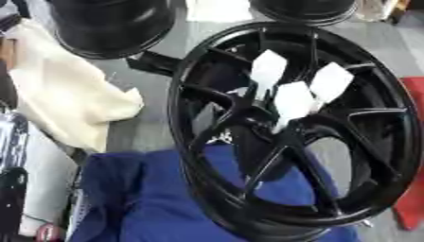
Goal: Pull the pin out of the wheel hub.
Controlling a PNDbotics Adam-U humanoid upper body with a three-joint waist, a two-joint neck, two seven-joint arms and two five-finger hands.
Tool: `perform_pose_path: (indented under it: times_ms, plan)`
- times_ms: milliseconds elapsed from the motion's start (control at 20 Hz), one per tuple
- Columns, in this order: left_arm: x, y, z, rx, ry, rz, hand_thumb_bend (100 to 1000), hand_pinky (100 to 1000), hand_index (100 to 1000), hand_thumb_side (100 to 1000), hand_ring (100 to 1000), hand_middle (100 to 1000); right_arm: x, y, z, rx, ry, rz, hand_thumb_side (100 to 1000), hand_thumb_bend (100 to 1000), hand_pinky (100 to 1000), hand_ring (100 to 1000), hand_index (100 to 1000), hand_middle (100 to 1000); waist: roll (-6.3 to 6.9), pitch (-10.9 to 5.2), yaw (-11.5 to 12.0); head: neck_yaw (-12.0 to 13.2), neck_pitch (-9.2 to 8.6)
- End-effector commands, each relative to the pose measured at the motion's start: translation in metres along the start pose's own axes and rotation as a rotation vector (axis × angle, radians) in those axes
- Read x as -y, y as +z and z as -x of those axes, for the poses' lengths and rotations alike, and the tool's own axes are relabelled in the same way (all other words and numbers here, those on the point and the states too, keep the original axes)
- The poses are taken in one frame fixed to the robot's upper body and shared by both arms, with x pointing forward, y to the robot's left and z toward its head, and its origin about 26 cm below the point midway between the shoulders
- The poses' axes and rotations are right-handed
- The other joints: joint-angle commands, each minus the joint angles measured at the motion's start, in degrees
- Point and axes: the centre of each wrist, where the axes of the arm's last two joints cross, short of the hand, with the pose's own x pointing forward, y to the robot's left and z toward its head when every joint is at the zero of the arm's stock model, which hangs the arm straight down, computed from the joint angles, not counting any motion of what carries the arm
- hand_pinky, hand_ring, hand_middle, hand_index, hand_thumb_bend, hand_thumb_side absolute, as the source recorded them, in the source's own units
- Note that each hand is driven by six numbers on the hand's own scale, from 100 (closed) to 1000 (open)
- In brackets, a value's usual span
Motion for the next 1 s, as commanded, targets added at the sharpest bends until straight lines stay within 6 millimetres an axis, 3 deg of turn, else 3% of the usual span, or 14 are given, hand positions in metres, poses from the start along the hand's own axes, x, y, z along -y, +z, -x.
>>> perform_pose_path:
  times_ms: [50,300,600,1000]
  plan:
    - [-0.002,-0.007,-0.011,0.051,-0.015,0.026,100,731,754,702,784,660,0.01,-0.003,-0.011,0.042,0.022,0.027,675,100,676,563,697,555,0.05,-1.1,0.0,0.1,0.33]
    - [-0.006,-0.012,-0.015,0.072,-0.049,0.027,100,731,754,697,784,660,0.01,-0.004,-0.012,0.045,0.028,0.024,674,100,676,563,697,555,0.22,-1.1,-0.2,-0.2,-0.24]
    - [-0.012,-0.021,-0.025,0.114,-0.207,0.088,100,736,760,670,782,661,0.013,-0.003,-0.009,0.032,0.041,0.024,675,100,675,563,697,555,0.69,-1.14,-0.3,-0.9,-0.49]
    - [0.017,-0.042,-0.045,0.157,-0.459,0.387,100,762,786,592,783,685,0.014,-0.002,-0.006,0.016,0.059,0.007,674,100,675,562,697,554,1.49,-1.11,-0.7,-2.2,-0.45]
